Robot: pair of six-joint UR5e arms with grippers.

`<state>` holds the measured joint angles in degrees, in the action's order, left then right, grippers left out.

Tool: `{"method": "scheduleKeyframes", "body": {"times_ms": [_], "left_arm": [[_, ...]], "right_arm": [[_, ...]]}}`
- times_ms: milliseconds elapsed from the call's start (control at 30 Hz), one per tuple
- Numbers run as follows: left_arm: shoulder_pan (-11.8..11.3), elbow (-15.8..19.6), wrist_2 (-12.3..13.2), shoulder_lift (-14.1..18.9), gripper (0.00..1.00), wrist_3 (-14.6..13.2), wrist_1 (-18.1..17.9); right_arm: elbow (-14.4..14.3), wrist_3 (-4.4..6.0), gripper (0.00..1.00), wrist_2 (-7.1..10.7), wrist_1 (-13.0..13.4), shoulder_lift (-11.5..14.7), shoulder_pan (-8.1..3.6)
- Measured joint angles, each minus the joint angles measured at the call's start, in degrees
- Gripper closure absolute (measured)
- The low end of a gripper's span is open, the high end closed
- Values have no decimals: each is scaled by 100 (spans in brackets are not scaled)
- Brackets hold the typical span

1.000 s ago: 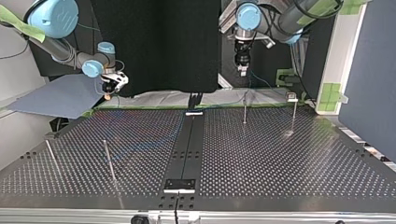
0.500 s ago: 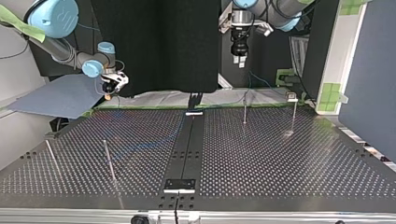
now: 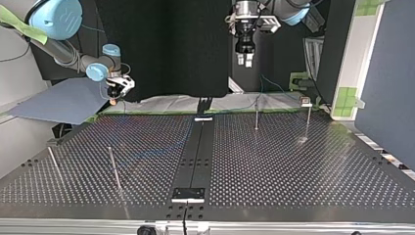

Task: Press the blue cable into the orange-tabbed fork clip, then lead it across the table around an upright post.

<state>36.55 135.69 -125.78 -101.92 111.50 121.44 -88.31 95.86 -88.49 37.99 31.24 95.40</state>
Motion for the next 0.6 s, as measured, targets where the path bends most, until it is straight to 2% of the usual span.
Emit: {"method": "scheduleKeyframes", "body": {"times_ms": [233, 600], "left_arm": [[231, 6, -231, 2, 0, -79, 170], [253, 8, -254, 2, 0, -85, 188]], "right_arm": [[1, -4, 100, 7, -2, 1, 16], [1, -4, 100, 6, -1, 1, 18]]}}
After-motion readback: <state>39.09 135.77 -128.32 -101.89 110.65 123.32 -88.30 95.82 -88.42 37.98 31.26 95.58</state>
